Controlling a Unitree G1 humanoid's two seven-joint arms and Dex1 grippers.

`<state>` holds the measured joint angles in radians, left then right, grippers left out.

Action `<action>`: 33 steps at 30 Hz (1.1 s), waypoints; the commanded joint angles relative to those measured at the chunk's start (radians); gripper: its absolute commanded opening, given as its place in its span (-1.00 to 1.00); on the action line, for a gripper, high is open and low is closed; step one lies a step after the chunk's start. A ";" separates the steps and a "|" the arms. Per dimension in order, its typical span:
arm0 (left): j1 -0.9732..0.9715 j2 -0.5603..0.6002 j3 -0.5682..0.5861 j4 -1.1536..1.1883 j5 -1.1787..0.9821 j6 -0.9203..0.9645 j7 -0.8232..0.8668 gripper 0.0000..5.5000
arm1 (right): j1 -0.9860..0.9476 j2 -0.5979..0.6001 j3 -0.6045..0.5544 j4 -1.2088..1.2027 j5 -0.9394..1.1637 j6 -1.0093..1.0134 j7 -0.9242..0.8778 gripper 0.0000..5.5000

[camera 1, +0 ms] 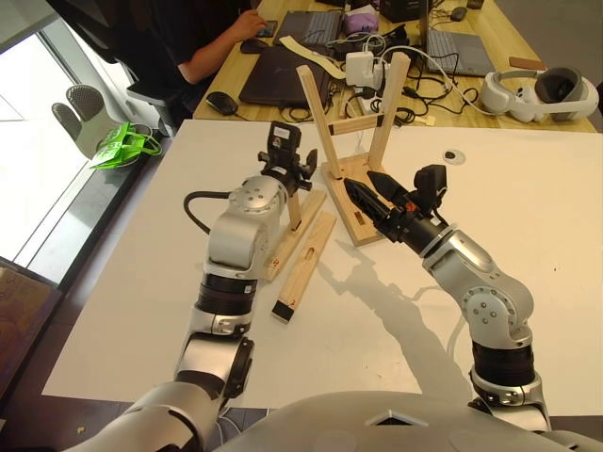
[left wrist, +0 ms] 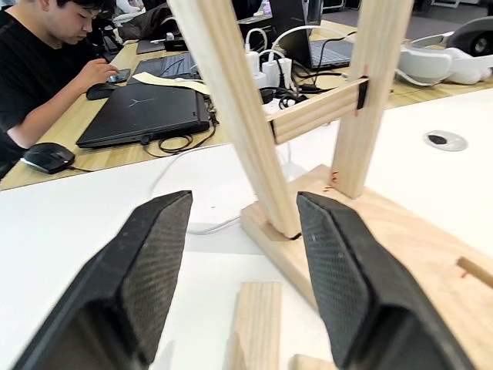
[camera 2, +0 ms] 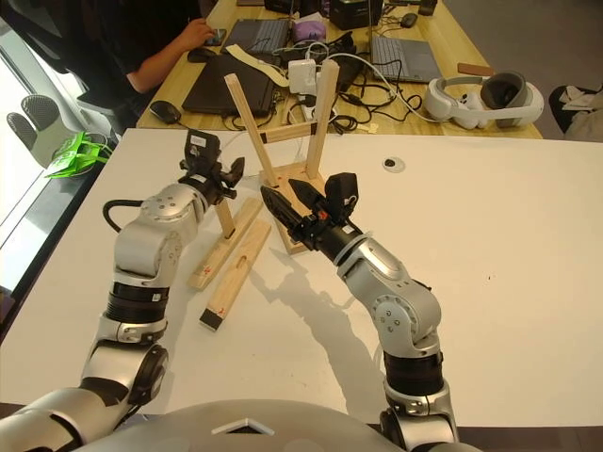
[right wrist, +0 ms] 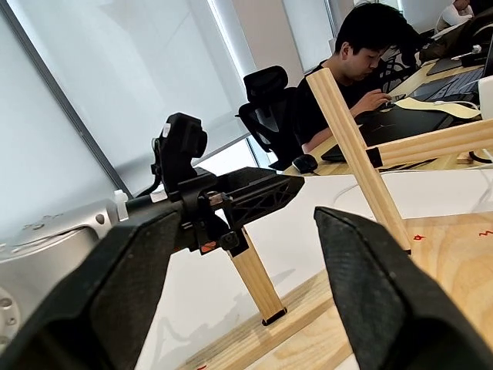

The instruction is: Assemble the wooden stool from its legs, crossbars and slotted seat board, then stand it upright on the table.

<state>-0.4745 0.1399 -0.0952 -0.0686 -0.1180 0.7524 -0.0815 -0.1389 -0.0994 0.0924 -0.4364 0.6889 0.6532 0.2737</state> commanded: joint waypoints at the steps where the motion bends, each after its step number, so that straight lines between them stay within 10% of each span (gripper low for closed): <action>1: 0.059 -0.012 0.070 0.028 -0.020 0.070 0.017 -0.09 | -0.010 -0.008 -0.007 -0.002 -0.007 0.006 0.000 0.18; 12: -0.518 0.108 0.362 -0.271 -0.159 0.184 0.054 -0.09 | -0.011 -0.002 -0.006 0.001 -0.014 -0.002 0.003 0.18; 24: 0.104 -0.049 0.133 0.128 -0.021 0.097 0.101 -0.09 | -0.020 -0.007 -0.007 0.003 -0.006 0.010 0.010 0.18; 33: 0.024 -0.002 0.179 0.008 -0.013 0.076 0.104 -0.09 | -0.016 -0.006 -0.009 0.001 -0.008 0.011 0.009 0.18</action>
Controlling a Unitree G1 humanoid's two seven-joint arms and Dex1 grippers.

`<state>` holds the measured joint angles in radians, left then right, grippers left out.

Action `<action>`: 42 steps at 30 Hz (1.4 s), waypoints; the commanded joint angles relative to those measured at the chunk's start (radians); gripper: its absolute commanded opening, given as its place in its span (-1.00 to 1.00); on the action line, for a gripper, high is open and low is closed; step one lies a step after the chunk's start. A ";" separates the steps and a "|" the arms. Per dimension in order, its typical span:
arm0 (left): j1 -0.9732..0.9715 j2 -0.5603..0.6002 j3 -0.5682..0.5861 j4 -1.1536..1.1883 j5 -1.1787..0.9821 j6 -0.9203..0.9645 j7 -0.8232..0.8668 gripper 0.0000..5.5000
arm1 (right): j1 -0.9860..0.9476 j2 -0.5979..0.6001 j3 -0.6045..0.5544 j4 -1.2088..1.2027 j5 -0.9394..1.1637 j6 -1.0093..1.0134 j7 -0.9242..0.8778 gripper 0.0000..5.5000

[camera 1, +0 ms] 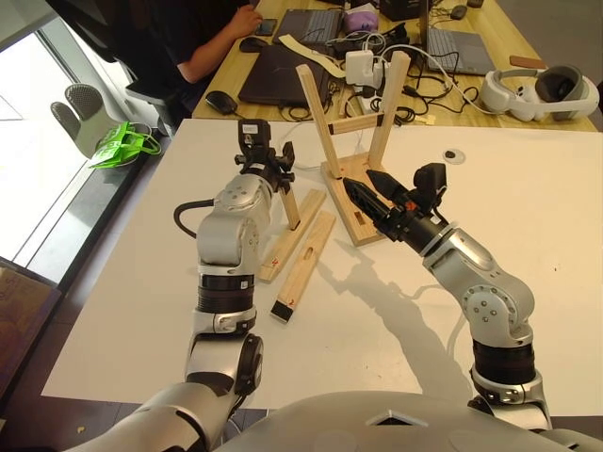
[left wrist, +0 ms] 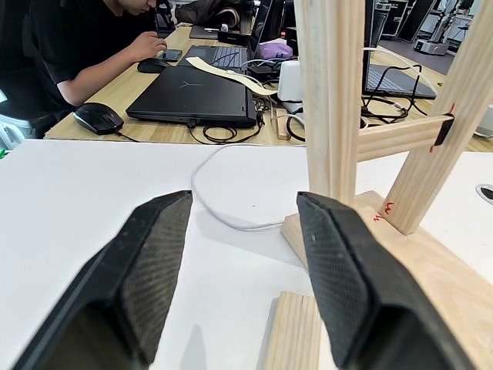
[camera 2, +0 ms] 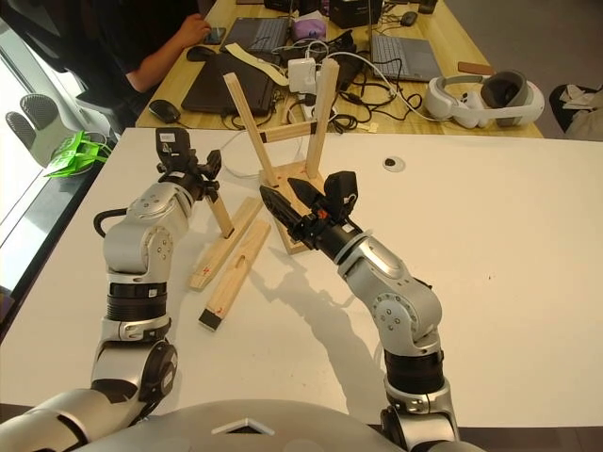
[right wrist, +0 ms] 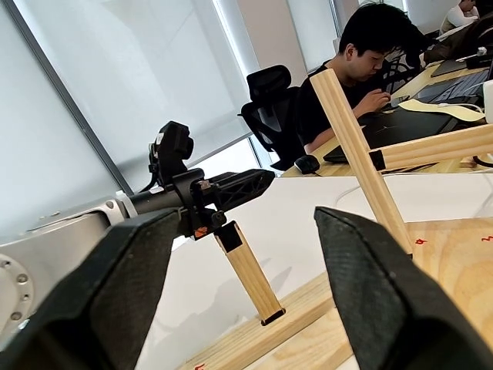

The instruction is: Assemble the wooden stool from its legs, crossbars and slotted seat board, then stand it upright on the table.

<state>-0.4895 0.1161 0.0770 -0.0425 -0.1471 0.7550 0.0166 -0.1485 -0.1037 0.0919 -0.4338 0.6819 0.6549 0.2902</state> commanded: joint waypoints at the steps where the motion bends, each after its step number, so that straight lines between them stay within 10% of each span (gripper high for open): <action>1: 0.013 0.041 0.019 -0.068 0.015 0.090 0.006 -0.09 | -0.006 -0.001 -0.009 -0.001 -0.001 0.009 -0.008 0.18; 14: -0.036 0.063 -0.008 -0.553 -0.200 0.255 -0.151 -0.09 | -0.004 -0.003 -0.016 -0.005 -0.001 0.013 -0.006 0.18; 33: 0.295 0.207 -0.052 -0.117 -0.007 0.144 -0.135 -0.09 | -0.012 -0.007 -0.024 -0.001 -0.003 0.010 -0.001 0.18; 42: 0.314 0.227 0.130 -0.496 -0.177 0.411 -0.217 -0.09 | 0.031 0.001 -0.023 -0.038 -0.006 0.010 -0.030 0.18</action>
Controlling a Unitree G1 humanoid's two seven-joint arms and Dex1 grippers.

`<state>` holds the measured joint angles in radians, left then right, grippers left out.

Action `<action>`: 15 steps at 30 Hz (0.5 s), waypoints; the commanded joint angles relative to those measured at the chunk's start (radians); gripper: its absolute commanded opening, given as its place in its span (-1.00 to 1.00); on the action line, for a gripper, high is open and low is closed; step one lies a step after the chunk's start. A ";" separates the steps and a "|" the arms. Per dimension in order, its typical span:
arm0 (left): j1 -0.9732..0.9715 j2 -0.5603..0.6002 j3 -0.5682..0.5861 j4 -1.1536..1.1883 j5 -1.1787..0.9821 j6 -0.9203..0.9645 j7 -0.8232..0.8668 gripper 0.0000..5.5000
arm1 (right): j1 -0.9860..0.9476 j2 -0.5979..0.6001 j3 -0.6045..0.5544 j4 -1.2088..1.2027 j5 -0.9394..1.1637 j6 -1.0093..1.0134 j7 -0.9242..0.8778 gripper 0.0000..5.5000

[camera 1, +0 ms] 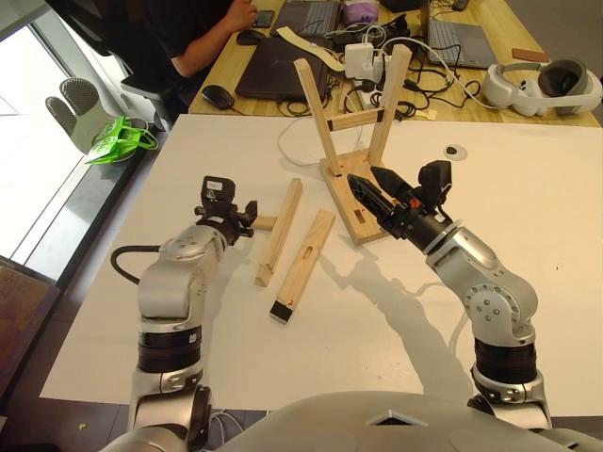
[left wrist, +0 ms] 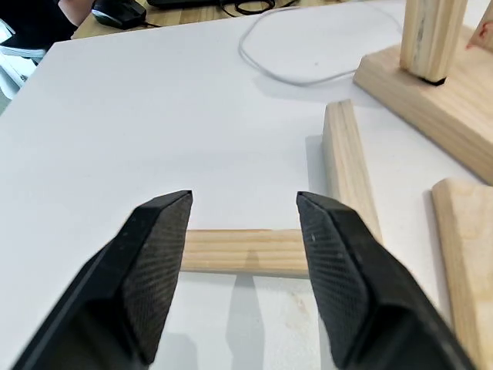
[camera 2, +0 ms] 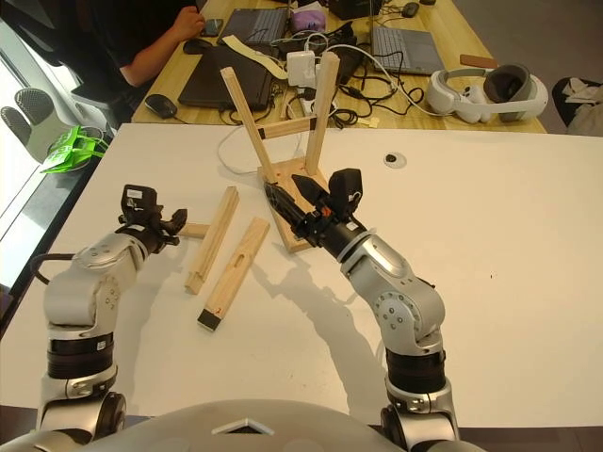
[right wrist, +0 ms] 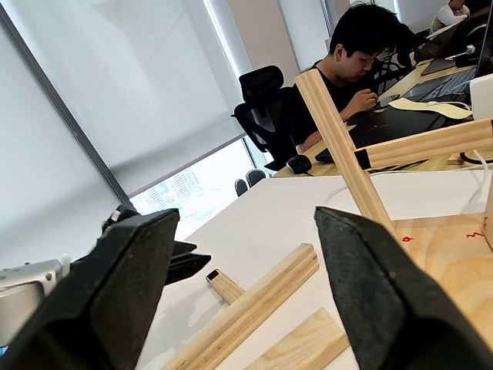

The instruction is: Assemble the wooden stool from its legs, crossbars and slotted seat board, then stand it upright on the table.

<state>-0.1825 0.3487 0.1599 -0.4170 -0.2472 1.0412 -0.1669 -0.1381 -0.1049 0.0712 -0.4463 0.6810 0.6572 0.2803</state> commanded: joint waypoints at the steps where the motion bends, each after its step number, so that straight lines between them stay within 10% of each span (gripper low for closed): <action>1: 0.027 0.000 0.048 -0.162 -0.097 0.163 -0.045 -0.09 | 0.026 0.004 -0.001 -0.030 -0.006 0.007 -0.025 0.18; 15: 0.135 0.064 -0.100 -0.180 -0.075 0.252 -0.039 0.16 | 0.036 0.010 0.006 -0.040 -0.005 0.008 -0.044 0.18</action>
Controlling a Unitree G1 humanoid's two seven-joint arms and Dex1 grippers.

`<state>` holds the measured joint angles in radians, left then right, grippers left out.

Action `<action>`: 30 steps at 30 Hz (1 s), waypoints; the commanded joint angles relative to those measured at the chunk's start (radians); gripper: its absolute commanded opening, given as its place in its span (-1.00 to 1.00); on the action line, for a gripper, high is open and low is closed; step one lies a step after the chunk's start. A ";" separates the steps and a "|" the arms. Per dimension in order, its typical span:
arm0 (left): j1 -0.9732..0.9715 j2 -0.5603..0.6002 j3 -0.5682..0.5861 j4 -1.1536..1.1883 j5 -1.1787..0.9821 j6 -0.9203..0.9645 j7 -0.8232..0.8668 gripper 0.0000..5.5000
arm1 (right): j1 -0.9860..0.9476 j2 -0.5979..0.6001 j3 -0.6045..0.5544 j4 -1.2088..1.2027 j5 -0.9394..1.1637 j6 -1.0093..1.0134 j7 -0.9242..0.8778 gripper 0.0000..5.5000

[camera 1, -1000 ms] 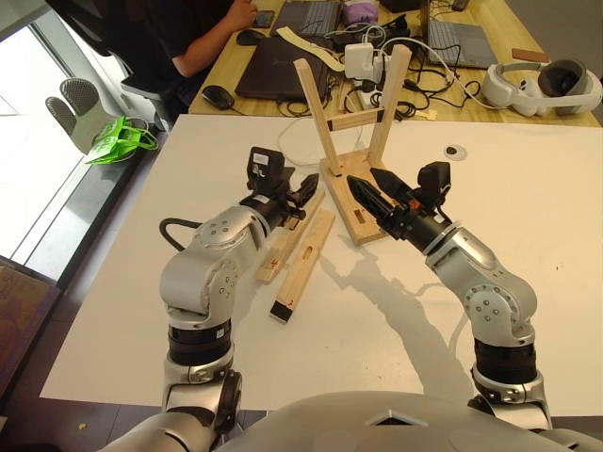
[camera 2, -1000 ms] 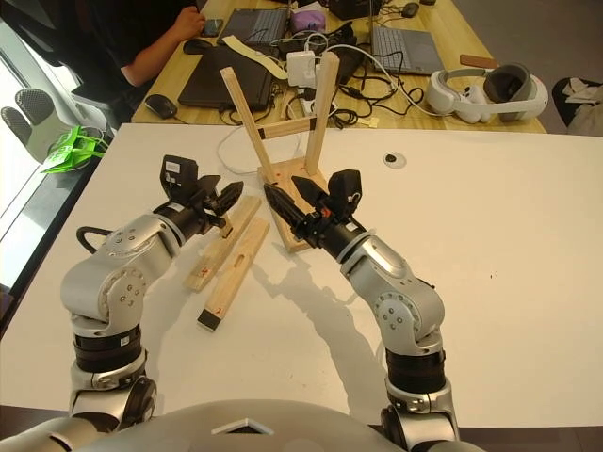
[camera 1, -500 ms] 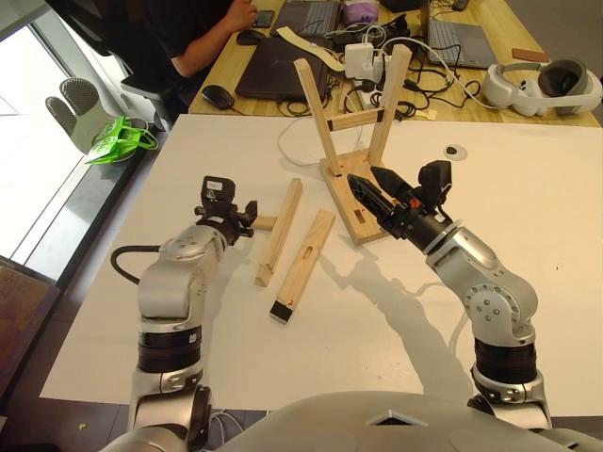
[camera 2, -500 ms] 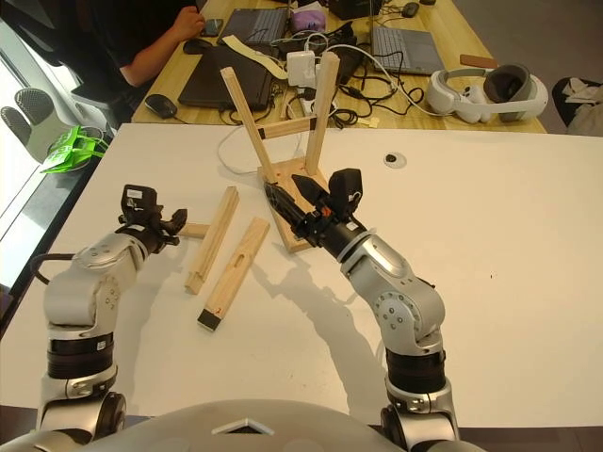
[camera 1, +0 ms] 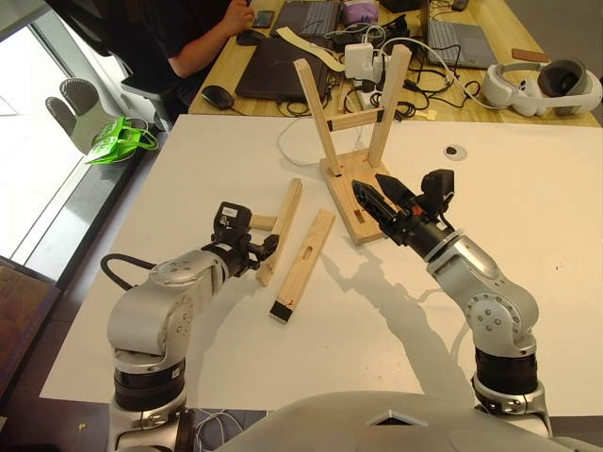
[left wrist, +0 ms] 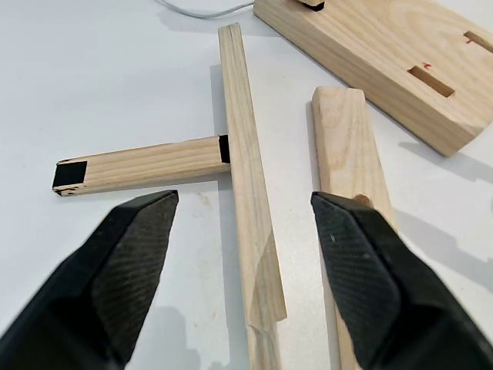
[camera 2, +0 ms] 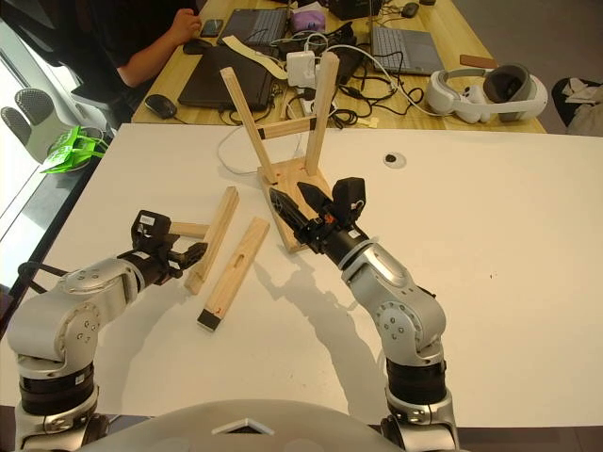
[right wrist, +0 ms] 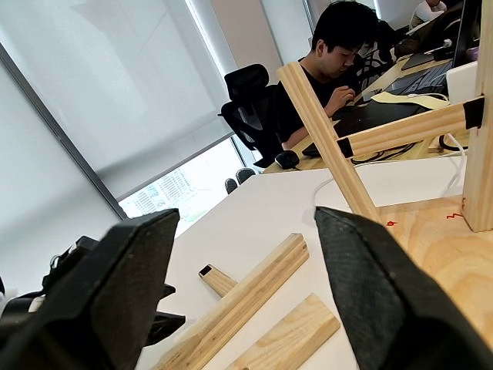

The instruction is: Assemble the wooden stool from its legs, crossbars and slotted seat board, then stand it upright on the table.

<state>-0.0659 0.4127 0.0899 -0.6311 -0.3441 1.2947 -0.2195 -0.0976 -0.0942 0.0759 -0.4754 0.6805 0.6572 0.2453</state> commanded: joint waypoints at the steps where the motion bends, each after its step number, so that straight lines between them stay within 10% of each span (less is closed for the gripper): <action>1: 0.023 -0.001 -0.037 0.042 0.026 -0.007 0.016 0.16 | -0.005 -0.001 0.001 -0.010 -0.005 0.008 -0.009 0.18; 10: 0.032 -0.033 -0.080 0.133 0.051 -0.056 0.027 0.16 | -0.004 0.001 0.005 -0.009 -0.007 0.006 -0.010 0.18; 24: 0.069 0.011 -0.150 0.165 0.096 -0.150 -0.002 -0.60 | -0.006 0.001 0.004 -0.004 -0.012 -0.002 -0.007 0.18; 30: 0.065 0.022 -0.144 0.182 0.128 -0.193 0.013 -0.62 | -0.007 0.001 0.004 -0.004 -0.012 -0.003 -0.008 0.18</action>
<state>-0.0055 0.4189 -0.0592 -0.4602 -0.2449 1.1163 -0.2202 -0.0976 -0.0927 0.0799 -0.4756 0.6793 0.6539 0.2451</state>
